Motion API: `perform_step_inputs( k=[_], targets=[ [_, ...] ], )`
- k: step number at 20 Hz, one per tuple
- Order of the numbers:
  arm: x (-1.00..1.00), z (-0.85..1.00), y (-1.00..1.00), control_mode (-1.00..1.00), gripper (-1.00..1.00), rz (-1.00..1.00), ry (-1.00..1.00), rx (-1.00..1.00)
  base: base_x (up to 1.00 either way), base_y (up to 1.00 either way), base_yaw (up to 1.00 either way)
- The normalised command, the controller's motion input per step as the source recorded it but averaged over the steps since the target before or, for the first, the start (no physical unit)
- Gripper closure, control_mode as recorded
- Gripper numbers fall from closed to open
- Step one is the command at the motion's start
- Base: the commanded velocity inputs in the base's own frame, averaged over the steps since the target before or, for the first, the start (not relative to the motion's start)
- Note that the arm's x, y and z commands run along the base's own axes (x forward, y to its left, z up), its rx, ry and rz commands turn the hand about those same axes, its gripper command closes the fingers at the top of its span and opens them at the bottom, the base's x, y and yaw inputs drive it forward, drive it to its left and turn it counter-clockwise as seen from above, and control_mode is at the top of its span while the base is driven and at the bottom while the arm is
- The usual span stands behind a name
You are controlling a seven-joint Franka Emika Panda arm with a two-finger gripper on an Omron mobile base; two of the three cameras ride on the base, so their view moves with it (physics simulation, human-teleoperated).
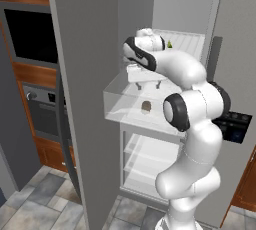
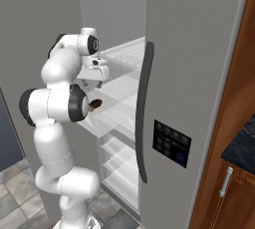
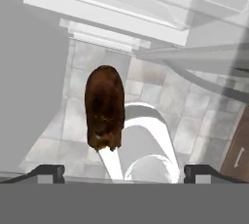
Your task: Place the sweet potato and mushroom inside the fridge drawer. Close the drawer after placing the vegetables.
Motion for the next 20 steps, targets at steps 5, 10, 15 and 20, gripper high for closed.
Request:
perform_step_inputs(
  k=[5,10,15,20],
  targets=[
    [-0.99,0.69,0.05,-1.00,-1.00,0.00,-0.24,-0.02,0.00,0.00,0.00],
    [-1.00,0.25,-0.06,-1.00,-1.00,0.00,-0.25,0.00,0.00,0.00,0.00],
    [-1.00,-0.04,-0.10,-1.00,-1.00,0.00,-0.25,0.00,0.00,0.00,0.00],
    [-0.97,-0.10,-0.21,-1.00,-1.00,0.02,-0.16,0.01,0.00,0.00,0.00]
  ],
)
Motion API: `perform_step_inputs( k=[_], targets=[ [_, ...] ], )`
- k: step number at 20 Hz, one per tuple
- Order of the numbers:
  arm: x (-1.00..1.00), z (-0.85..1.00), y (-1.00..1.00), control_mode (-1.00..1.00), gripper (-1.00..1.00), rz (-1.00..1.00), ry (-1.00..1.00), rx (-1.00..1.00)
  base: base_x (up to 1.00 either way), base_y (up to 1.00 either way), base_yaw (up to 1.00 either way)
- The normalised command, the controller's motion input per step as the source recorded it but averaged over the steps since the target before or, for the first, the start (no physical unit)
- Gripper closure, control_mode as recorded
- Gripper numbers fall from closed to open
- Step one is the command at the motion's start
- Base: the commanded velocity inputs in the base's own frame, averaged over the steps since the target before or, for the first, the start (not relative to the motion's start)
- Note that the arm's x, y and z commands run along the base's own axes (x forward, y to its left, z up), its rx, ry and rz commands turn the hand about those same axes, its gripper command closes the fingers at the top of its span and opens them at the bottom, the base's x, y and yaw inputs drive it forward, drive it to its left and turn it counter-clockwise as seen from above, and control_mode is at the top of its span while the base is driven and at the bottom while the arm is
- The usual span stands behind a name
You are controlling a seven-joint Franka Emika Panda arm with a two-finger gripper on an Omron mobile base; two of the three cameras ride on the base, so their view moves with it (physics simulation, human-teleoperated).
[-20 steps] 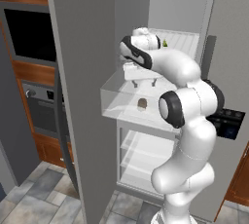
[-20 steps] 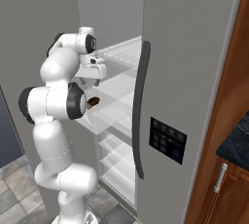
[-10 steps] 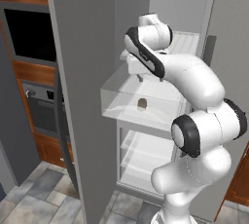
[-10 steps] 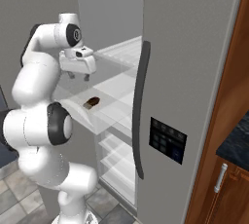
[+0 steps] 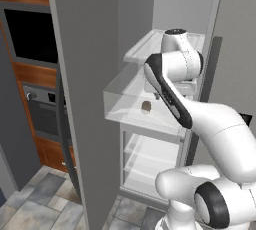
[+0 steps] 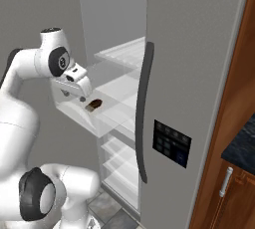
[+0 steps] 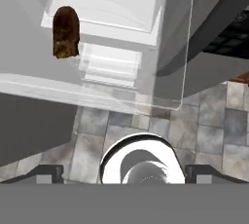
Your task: Place the sweet potato and mushroom inside the fridge drawer. Close the drawer after placing the vegetables.
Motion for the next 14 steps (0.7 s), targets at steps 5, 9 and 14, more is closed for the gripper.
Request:
perform_step_inputs(
  k=[5,9,14],
  targets=[
    [-0.57,0.00,-0.31,-1.00,-1.00,0.08,0.00,0.07,0.00,0.00,0.00],
    [-0.26,-0.12,-0.11,-1.00,-1.00,0.05,0.03,0.02,0.00,0.00,0.00],
    [-0.16,-0.06,0.02,-1.00,-1.00,0.01,0.00,-0.01,0.00,0.00,0.00]
  ],
)
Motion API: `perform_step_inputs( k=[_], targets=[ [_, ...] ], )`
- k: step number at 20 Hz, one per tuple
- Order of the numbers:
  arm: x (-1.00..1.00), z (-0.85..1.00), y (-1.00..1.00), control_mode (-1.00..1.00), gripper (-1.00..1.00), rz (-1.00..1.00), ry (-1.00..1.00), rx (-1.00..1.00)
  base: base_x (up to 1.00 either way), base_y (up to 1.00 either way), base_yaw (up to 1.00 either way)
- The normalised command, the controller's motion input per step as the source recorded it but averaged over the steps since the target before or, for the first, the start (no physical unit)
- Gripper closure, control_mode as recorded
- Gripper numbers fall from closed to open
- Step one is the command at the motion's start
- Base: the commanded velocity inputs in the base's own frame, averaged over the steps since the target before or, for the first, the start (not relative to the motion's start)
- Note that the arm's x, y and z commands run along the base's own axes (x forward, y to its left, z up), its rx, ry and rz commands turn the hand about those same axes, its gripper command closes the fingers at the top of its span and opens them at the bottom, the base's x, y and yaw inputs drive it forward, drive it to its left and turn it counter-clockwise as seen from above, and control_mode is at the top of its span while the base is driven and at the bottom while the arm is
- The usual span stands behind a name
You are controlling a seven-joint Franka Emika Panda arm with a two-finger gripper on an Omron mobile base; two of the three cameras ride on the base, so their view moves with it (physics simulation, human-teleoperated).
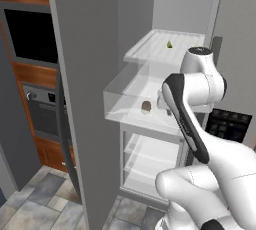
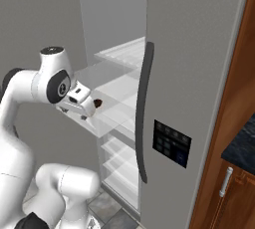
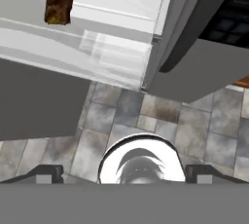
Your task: Place the sweet potato and mushroom inside the fridge drawer. Close the drawer after placing the vegetables.
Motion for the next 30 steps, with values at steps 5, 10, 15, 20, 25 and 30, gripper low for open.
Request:
perform_step_inputs(
  k=[5,10,15,20,25,30],
  targets=[
    [0.00,0.00,0.00,1.00,-1.00,0.00,0.00,0.00,-0.99,-0.63,-0.08],
    [0.00,0.00,0.00,1.00,-1.00,0.00,0.00,0.00,-1.00,-1.00,-0.11],
    [0.00,0.00,0.00,1.00,-1.00,0.00,0.00,0.00,-0.39,-1.00,-0.18],
    [0.00,0.00,0.00,1.00,-1.00,0.00,0.00,0.00,0.17,-0.89,-0.32],
    [0.00,0.00,0.00,1.00,-1.00,0.00,0.00,0.00,0.79,-0.30,-0.42],
    [0.00,0.00,0.00,1.00,-1.00,0.00,0.00,0.00,0.83,-0.15,-0.40]
  ],
)
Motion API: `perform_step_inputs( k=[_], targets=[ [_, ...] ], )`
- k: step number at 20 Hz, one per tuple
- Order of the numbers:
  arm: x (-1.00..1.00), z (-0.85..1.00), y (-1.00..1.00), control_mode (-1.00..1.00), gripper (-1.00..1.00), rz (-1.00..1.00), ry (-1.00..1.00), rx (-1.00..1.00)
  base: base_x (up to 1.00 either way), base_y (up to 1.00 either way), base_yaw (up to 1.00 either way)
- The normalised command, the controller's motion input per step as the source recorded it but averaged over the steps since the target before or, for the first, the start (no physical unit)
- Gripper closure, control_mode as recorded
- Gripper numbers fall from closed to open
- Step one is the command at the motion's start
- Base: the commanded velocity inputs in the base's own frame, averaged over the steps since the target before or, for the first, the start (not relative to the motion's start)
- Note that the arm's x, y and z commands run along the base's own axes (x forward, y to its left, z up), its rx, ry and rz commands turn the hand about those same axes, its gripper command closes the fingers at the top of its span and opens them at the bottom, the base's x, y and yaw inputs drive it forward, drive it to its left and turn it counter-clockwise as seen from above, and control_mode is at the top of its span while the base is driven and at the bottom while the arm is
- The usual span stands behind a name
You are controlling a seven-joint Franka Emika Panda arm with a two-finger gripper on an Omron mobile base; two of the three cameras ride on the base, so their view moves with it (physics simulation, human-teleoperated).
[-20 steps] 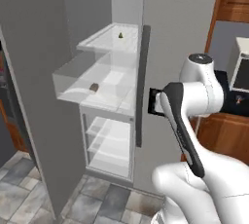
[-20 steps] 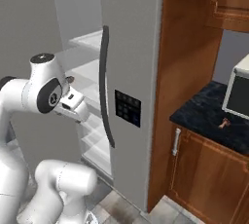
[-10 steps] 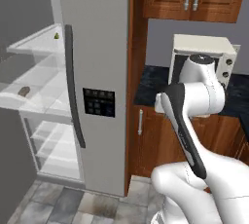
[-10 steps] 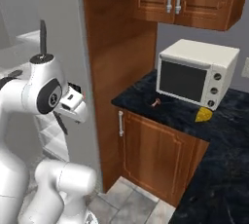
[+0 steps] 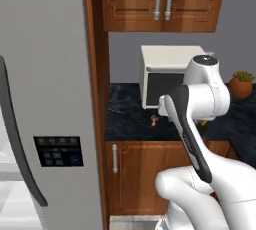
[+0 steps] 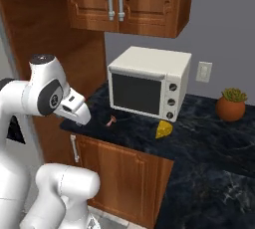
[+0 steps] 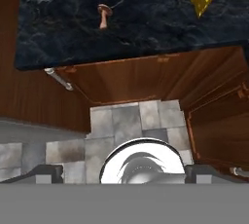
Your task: Place the sweet potato and mushroom inside the fridge drawer. Close the drawer after placing the vegetables.
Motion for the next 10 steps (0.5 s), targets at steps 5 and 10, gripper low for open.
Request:
perform_step_inputs(
  k=[5,10],
  targets=[
    [0.00,0.00,0.00,1.00,-1.00,0.00,0.00,0.00,0.67,0.03,-0.25],
    [0.14,-0.50,0.00,-1.00,-1.00,0.00,0.00,0.05,0.14,0.11,-0.02]
  ],
)
